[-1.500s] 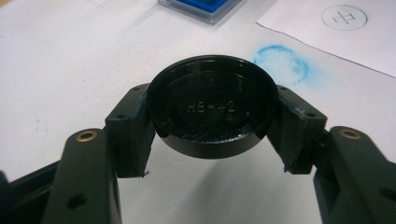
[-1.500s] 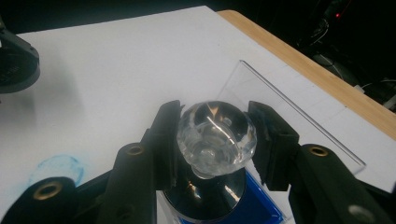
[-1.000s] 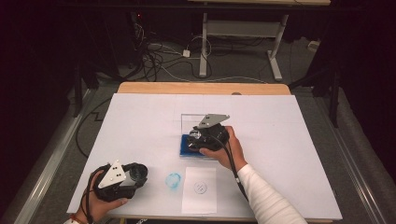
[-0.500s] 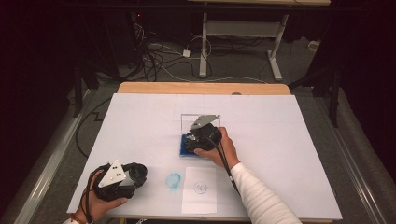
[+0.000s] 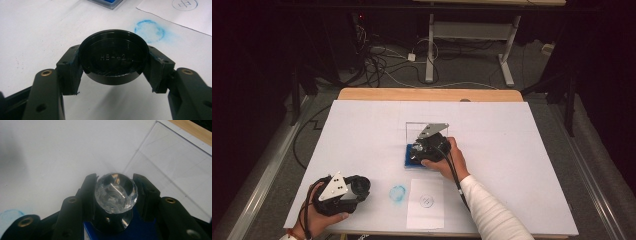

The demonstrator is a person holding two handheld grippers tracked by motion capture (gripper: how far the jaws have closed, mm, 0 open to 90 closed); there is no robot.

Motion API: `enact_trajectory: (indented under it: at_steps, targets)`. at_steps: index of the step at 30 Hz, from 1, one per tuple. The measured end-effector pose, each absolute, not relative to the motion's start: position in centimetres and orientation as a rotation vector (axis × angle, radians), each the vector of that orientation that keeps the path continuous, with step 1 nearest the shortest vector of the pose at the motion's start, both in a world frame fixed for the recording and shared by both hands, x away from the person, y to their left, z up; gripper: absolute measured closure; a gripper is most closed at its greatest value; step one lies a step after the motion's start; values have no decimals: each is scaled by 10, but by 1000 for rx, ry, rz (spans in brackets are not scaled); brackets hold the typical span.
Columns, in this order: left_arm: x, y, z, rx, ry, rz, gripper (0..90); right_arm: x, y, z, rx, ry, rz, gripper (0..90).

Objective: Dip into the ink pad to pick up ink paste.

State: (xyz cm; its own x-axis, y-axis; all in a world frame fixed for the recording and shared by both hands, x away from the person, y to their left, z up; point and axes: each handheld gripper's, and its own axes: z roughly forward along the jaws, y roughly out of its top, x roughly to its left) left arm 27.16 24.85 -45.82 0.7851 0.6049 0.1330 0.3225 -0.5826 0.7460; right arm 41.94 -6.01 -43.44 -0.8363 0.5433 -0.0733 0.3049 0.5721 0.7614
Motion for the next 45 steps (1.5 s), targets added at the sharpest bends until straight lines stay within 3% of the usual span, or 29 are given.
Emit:
enact_trajectory:
  at_steps: [45]
  targets:
    - [271, 246, -459, 2233, 676, 480, 363, 415, -60, -438, 703, 2468, 1142, 571]
